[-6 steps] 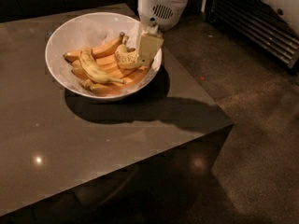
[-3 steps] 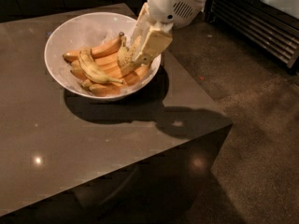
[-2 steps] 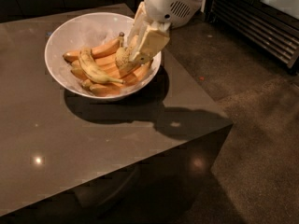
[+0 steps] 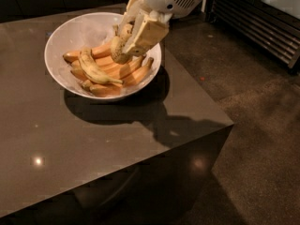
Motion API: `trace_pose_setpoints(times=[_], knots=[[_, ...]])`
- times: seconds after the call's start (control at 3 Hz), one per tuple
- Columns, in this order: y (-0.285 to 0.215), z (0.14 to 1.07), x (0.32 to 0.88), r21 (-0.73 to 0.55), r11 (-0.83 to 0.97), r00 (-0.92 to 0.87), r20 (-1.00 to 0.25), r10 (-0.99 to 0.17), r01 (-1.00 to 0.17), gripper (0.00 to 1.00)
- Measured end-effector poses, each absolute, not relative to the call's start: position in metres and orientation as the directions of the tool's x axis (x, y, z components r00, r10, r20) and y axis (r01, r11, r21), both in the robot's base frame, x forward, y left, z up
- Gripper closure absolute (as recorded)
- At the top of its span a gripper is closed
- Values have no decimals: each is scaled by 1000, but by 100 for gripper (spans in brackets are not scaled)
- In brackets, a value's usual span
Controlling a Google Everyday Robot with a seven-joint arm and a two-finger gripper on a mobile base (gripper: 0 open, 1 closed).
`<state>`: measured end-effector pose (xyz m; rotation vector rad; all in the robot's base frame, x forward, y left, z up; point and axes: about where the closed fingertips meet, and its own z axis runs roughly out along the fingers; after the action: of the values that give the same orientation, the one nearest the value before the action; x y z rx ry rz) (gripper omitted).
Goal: Pick banana from white bowl
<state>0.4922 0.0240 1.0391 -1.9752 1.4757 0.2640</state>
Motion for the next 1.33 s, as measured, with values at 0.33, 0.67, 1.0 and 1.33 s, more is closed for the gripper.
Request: trace_pose_setpoints(times=[0.33,0.67,1.0,1.33], knots=[[16,1042,465,-415,-136,366,-546,-754,-899,100],[15,1058,460,-429,-130,373,-551,-747,-894,100],[-8,1064,418,-428,-71,338,-591,-732,-901,100],[-8,1065,418,-429,-71,339,-590,-732,-900,100]])
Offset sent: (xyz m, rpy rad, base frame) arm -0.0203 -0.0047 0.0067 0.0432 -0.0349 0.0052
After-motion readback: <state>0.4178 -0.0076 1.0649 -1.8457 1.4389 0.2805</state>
